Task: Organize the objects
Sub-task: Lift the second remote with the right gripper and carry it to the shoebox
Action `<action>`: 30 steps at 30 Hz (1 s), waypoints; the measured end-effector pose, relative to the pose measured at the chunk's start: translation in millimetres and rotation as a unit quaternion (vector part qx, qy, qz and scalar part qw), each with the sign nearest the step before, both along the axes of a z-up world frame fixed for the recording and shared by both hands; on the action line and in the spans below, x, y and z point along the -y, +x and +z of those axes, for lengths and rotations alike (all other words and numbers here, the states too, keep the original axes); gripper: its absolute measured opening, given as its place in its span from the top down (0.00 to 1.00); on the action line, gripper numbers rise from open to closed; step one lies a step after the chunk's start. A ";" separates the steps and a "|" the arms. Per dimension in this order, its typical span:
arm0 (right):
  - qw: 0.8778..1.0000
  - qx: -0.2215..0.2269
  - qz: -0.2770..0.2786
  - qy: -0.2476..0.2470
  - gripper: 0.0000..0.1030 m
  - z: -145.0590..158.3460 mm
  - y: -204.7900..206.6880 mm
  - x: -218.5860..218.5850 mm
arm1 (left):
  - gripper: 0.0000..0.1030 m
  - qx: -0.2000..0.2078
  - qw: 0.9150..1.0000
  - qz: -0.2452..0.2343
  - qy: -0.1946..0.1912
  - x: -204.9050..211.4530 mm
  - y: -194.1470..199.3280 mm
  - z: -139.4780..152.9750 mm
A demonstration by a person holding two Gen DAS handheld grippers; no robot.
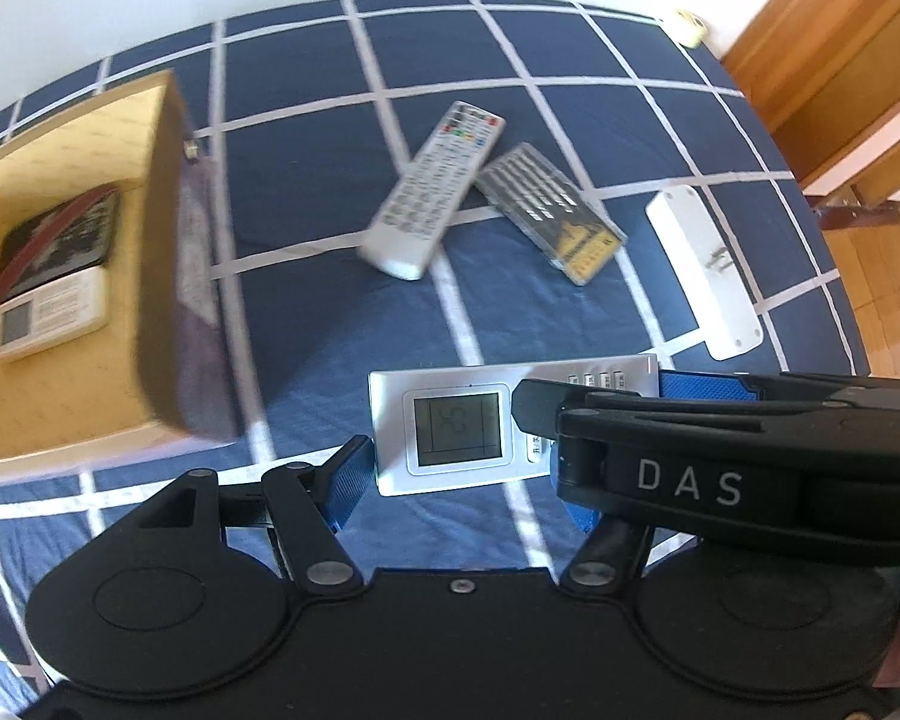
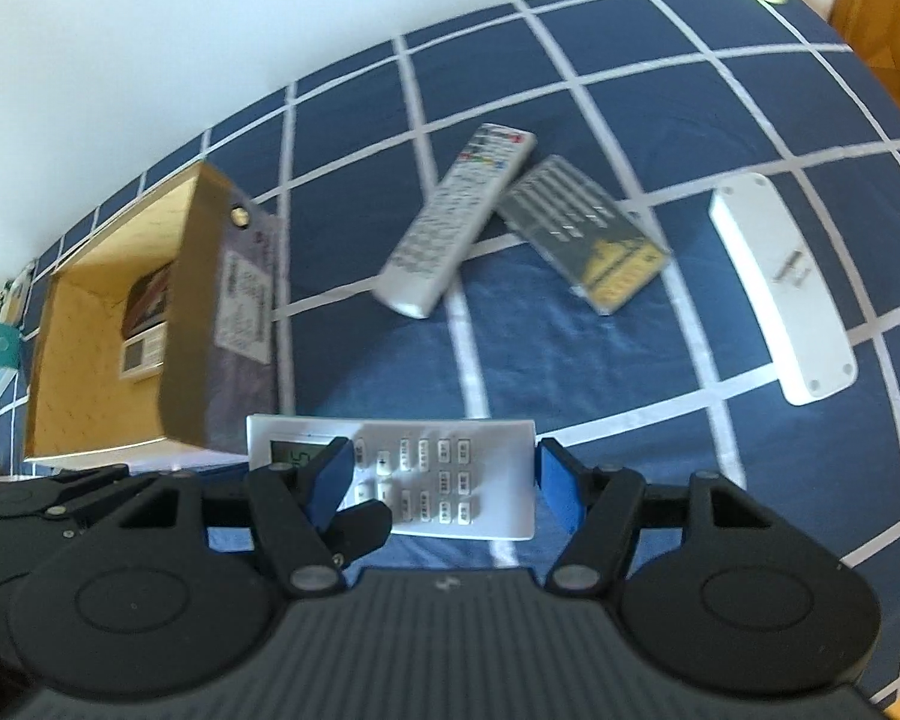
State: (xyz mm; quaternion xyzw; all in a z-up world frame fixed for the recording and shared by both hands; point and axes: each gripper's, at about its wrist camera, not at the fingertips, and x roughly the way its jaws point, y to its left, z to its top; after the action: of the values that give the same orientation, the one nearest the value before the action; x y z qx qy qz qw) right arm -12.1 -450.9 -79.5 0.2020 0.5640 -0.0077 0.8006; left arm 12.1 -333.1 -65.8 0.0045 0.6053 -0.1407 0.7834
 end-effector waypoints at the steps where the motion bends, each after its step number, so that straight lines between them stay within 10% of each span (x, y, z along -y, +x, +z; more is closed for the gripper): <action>1: 1.000 0.002 0.002 -0.001 0.36 2.5 0.1 -7.7 | 0.38 0.002 1.000 0.002 -0.001 -8.0 -2.0 2.3; 30: 0.996 0.037 0.083 -0.006 0.36 34.3 47.6 -236.2 | 0.38 0.036 0.996 0.082 -0.002 -235.1 -10.7 38.1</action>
State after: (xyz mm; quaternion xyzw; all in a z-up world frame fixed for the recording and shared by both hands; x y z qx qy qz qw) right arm 35.4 -214.7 -45.2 0.1496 0.5491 0.0625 0.8199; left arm 1.3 -98.0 -27.7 -0.0411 0.5745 -0.0771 0.8138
